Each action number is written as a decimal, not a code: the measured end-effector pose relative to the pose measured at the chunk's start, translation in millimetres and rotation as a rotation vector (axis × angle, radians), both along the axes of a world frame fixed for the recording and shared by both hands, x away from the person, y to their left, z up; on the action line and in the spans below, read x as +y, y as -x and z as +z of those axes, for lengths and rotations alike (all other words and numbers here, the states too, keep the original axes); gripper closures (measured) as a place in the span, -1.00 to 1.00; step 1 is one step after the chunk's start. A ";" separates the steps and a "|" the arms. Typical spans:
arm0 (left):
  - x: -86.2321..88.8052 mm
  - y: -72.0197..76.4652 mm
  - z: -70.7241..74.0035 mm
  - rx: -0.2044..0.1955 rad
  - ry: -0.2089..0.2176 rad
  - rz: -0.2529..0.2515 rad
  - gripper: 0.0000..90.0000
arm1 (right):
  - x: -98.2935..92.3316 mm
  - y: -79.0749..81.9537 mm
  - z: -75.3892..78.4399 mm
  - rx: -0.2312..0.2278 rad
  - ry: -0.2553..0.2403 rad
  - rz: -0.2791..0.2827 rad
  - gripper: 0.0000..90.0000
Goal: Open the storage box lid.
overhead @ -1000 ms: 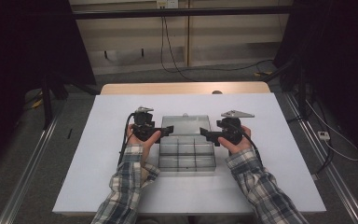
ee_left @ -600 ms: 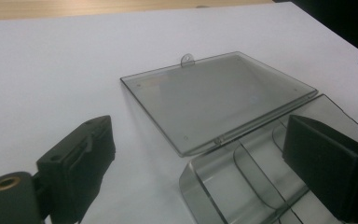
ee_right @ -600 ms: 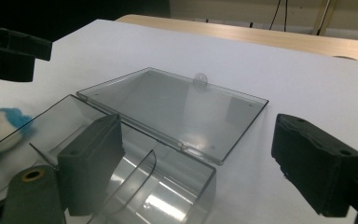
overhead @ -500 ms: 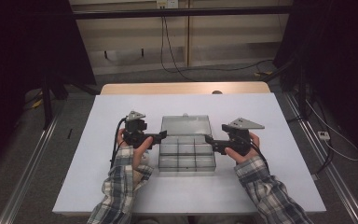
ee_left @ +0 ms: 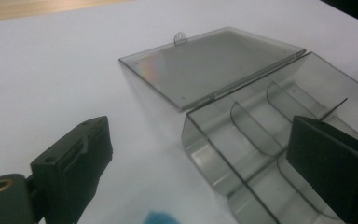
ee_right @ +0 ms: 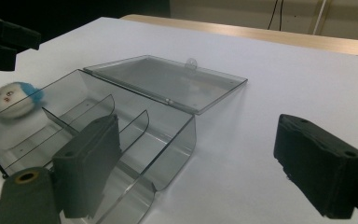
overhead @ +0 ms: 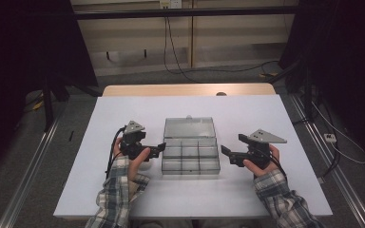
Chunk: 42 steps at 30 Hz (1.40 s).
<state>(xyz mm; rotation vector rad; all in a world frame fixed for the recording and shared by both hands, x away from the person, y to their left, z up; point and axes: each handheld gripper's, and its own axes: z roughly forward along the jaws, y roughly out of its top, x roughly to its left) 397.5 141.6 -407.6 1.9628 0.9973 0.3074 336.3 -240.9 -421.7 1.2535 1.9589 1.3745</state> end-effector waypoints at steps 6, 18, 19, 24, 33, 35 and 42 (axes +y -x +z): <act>15.6 10.3 -4.4 0.008 -0.002 -0.004 -0.86 | -7.4 7.7 -1.5 -0.009 0.002 -0.004 -0.70; 35.3 27.3 -13.8 0.017 -0.003 -0.010 -0.86 | -5.2 20.1 -7.4 -0.002 0.031 0.025 -0.73; 35.6 27.4 -14.3 0.022 -0.006 -0.016 -0.86 | -4.1 21.7 -7.9 0.001 0.035 0.032 -0.73; 38.7 26.8 -17.3 0.030 -0.016 -0.013 -0.87 | -5.0 25.9 -9.8 0.008 0.028 0.049 -0.74; 35.9 22.0 -21.5 0.045 -0.028 -0.014 -0.86 | -9.2 28.1 -13.6 0.019 0.037 0.057 -0.77; 35.1 21.1 -22.2 0.044 -0.028 -0.014 -0.86 | -10.8 29.4 -14.1 0.018 0.043 0.058 -0.78; 35.7 23.0 -21.8 0.039 -0.051 -0.011 -0.84 | -15.1 33.8 -15.7 0.021 0.049 0.071 -0.81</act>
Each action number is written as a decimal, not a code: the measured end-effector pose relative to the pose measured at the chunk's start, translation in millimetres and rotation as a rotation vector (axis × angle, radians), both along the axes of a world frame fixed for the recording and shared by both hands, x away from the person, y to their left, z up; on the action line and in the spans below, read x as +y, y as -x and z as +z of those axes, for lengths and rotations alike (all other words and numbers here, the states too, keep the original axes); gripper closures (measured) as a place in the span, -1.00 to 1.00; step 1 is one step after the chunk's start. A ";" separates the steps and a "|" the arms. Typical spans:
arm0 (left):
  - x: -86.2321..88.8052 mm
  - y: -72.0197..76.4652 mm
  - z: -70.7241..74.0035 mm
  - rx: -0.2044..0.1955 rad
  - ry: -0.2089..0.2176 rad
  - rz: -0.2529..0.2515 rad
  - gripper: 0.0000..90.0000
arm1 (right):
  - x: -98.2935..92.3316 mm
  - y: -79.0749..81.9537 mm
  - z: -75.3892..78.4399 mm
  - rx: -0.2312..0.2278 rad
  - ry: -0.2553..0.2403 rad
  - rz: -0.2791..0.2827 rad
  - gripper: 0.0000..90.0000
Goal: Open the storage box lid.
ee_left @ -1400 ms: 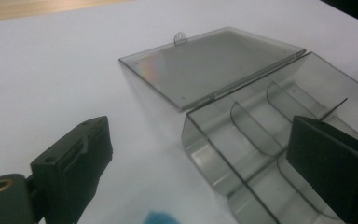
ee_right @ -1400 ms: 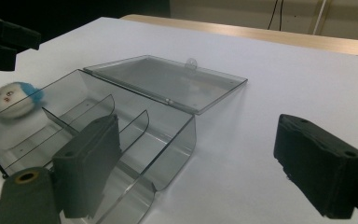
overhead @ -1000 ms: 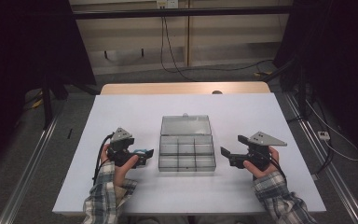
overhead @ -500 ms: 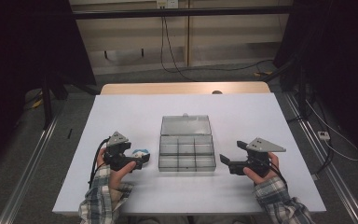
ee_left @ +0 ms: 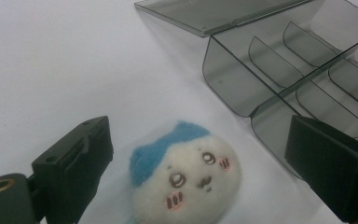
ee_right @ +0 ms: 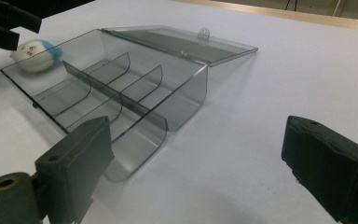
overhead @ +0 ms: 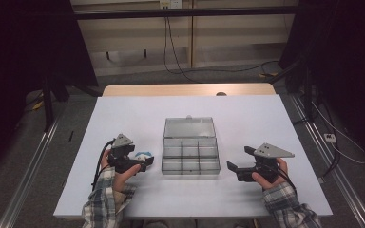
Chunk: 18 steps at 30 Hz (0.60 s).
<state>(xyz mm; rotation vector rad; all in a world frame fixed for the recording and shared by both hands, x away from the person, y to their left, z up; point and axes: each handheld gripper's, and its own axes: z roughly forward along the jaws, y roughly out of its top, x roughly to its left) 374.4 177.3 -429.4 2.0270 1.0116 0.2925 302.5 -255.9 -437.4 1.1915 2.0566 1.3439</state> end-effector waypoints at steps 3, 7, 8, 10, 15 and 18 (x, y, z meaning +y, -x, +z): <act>0.7 1.6 0.2 0.000 -0.006 -0.003 -0.84 | -1.5 3.6 -0.4 0.000 0.003 0.014 -0.83; 0.3 3.1 -0.4 0.003 -0.011 -0.011 -0.83 | -3.8 6.3 -2.5 0.007 0.009 0.024 -0.84; 0.4 3.3 -0.8 0.004 -0.010 -0.008 -0.83 | -4.3 6.5 -3.0 0.009 0.008 0.025 -0.84; 1.9 3.0 -1.0 0.007 -0.014 -0.008 -0.83 | -5.4 6.8 -3.9 0.006 0.011 0.032 -0.84; 1.4 2.2 -3.6 0.017 -0.022 -0.009 -0.83 | -6.9 8.8 -4.4 0.002 0.018 0.040 -0.86; -0.2 1.8 -5.0 0.024 -0.033 -0.016 -0.82 | -8.3 9.5 -5.0 0.000 0.018 0.042 -0.88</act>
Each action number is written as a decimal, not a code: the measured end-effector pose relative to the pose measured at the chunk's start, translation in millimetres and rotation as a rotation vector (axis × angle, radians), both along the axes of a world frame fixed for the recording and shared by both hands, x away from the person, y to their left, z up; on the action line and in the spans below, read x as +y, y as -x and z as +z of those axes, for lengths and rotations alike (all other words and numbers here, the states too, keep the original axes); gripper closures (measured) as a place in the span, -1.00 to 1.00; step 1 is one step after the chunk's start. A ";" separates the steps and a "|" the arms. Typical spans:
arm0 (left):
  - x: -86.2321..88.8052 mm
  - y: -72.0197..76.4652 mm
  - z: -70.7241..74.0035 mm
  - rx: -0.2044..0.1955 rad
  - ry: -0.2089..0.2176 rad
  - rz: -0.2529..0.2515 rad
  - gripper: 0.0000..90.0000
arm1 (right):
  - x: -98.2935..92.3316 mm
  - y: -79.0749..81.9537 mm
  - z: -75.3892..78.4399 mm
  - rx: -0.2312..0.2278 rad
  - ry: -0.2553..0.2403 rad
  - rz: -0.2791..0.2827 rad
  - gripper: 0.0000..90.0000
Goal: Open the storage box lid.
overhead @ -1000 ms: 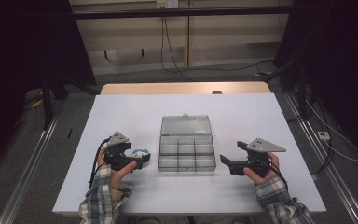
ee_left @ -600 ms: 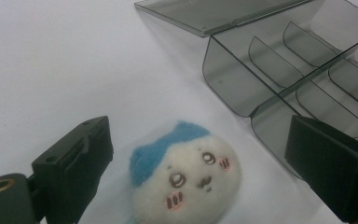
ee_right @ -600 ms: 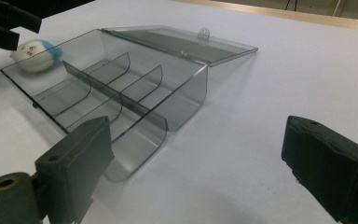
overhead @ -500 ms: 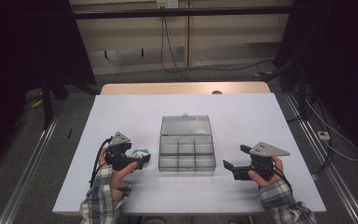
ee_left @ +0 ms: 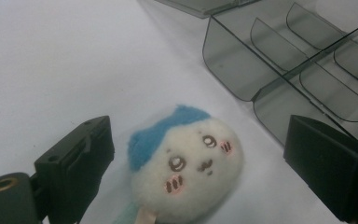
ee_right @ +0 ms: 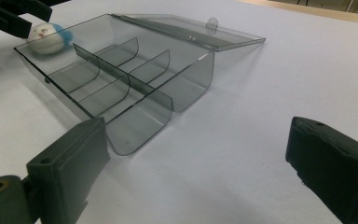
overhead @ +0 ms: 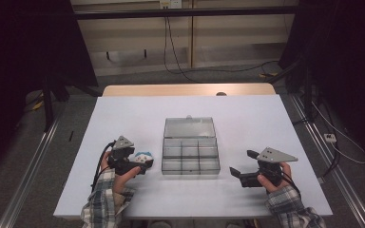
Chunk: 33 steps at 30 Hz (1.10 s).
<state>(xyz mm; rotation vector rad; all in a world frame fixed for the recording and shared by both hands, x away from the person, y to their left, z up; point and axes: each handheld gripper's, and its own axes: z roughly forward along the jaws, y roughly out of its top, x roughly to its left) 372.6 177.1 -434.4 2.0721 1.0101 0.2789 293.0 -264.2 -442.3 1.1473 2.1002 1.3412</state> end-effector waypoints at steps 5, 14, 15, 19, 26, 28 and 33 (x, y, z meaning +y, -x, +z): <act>-1.9 -0.7 -1.4 0.007 -0.006 -0.006 -0.79 | -0.1 0.5 -0.1 -0.003 -0.001 0.009 -0.88; -2.4 -5.7 -8.0 0.038 -0.053 0.000 -0.71 | -0.8 -0.4 -0.2 -0.006 0.000 0.011 -0.88; -2.5 -5.9 -8.5 0.044 -0.056 -0.004 -0.70 | -0.7 -0.3 0.0 -0.007 0.000 0.012 -0.88; -3.4 -6.1 -9.2 0.050 -0.058 -0.004 -0.66 | -0.5 0.2 0.7 -0.008 -0.003 0.015 -0.88; -3.6 -4.9 -8.9 0.056 -0.065 0.002 -0.62 | 0.1 2.4 2.9 -0.015 -0.003 0.020 -0.88; -5.1 -5.0 -9.8 0.052 -0.076 -0.001 -0.59 | 0.3 2.5 2.7 -0.013 -0.001 0.021 -0.88; -5.2 -7.7 -11.7 0.064 -0.087 -0.004 -0.57 | -0.3 3.0 3.0 -0.014 -0.001 0.019 -0.87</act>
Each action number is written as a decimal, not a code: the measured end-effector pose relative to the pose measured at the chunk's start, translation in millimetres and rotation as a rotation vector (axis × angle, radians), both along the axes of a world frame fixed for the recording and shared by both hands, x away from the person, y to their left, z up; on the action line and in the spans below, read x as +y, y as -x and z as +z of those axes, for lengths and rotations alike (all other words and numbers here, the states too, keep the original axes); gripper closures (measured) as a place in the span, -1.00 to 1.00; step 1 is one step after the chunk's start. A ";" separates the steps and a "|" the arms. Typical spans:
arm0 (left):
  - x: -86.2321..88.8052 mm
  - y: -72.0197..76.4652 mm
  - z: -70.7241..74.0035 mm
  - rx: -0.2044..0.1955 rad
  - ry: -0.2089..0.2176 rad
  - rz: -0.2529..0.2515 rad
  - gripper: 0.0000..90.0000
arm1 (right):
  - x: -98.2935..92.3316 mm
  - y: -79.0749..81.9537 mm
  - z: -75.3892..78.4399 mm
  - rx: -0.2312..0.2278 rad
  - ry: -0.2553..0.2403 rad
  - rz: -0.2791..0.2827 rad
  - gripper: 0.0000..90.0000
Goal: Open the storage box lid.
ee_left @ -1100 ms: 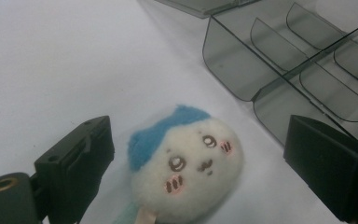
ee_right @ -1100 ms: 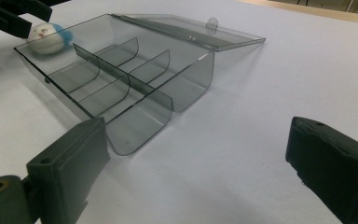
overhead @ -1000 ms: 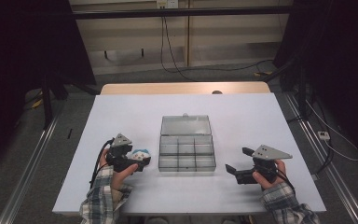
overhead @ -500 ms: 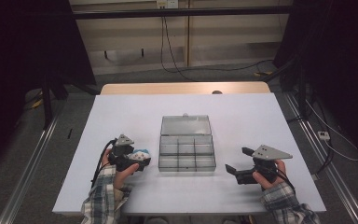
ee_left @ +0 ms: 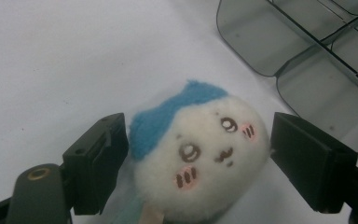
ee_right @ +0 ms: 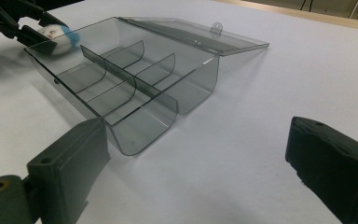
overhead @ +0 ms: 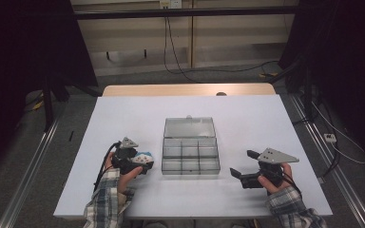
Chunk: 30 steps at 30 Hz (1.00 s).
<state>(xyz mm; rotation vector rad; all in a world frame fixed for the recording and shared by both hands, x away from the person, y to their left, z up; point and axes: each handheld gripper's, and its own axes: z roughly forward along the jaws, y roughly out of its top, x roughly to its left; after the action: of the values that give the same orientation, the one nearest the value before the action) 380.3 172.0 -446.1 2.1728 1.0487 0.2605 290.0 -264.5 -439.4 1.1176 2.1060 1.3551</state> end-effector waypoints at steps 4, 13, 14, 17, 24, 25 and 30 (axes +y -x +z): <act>-0.8 -1.0 -2.0 0.007 0.000 0.009 -0.55 | -1.4 -0.1 -0.3 0.002 -0.002 0.000 -0.87; 0.0 -1.8 -2.3 0.011 0.003 0.005 -0.43 | -2.2 0.6 0.1 -0.001 -0.004 -0.001 -0.87; 0.2 -1.5 -1.8 0.010 0.003 0.003 -0.39 | -2.2 0.5 0.1 0.000 -0.002 -0.002 -0.87; 2.0 -0.7 0.0 0.006 0.002 -0.002 -0.34 | -1.6 -0.1 0.2 0.000 -0.003 0.000 -0.86; 6.6 1.3 4.9 -0.003 0.019 0.023 -0.31 | 1.3 -2.0 0.2 0.001 0.000 0.010 -0.86; 6.3 1.8 5.0 -0.002 0.021 0.027 -0.31 | 1.2 -2.3 0.0 0.000 0.000 0.011 -0.86; 6.5 2.2 6.7 0.006 0.022 0.014 -0.31 | 0.5 -3.4 0.2 -0.001 -0.008 0.008 -0.85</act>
<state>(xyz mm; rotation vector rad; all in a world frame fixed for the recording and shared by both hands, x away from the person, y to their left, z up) 378.0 178.5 -439.4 2.1485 1.0652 0.2480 293.5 -264.0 -439.2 1.1128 2.1086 1.3686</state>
